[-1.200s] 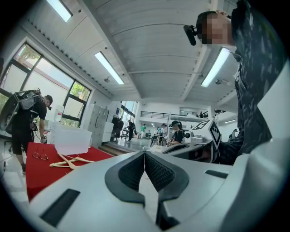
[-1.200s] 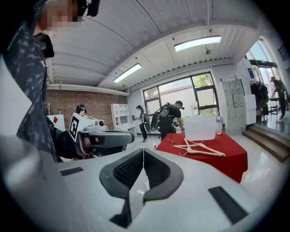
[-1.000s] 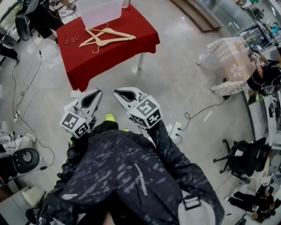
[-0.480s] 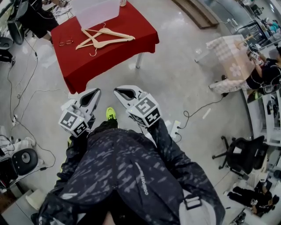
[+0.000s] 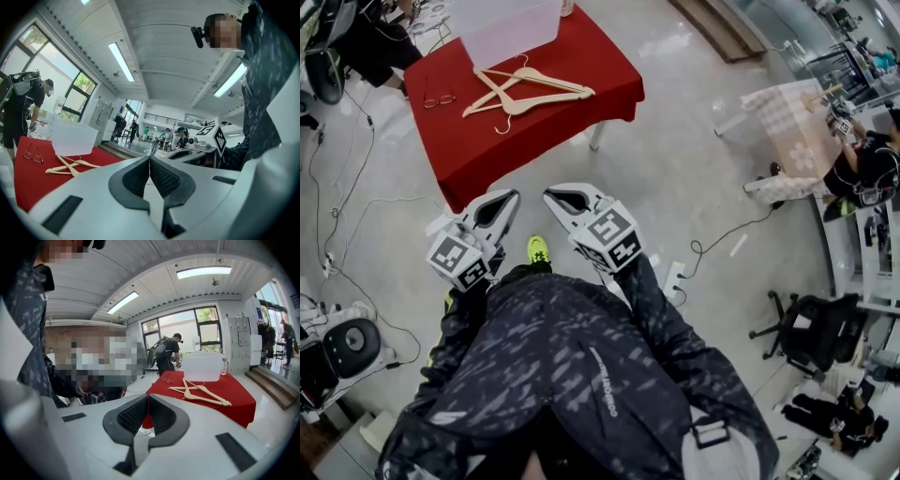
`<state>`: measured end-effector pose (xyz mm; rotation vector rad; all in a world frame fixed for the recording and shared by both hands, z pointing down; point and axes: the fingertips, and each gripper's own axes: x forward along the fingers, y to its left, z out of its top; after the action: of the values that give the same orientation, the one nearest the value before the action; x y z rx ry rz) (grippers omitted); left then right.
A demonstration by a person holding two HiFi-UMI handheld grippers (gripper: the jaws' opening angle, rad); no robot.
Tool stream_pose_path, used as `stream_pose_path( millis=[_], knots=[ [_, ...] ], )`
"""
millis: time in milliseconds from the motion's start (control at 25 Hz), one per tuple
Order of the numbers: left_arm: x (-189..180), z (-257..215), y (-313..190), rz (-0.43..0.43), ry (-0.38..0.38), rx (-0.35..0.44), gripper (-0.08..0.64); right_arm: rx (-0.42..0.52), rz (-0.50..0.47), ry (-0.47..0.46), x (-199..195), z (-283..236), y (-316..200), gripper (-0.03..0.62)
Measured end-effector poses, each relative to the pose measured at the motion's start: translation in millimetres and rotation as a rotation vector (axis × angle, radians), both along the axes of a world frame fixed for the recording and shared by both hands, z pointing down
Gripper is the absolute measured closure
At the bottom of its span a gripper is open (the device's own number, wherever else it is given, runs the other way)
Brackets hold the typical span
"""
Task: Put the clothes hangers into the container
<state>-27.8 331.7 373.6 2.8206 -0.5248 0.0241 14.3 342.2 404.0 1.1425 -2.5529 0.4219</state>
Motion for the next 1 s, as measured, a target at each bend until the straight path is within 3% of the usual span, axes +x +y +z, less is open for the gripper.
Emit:
stream_pose_path(
  millis=[280, 560, 1000],
  knots=[
    [-10, 0, -44, 0.032, 0.012, -0.016, 0.548, -0.001, 0.031, 0.049, -9, 0, -45, 0.577],
    [-20, 2, -71, 0.096, 0.011, -0.022, 0.548, 0.007, 0.079, 0.009, -20, -8, -88, 0.575],
    [-37, 4, -103, 0.063, 0.021, -0.031, 0.548, 0.006, 0.039, 0.073, -34, -4, -127, 0.575]
  ],
)
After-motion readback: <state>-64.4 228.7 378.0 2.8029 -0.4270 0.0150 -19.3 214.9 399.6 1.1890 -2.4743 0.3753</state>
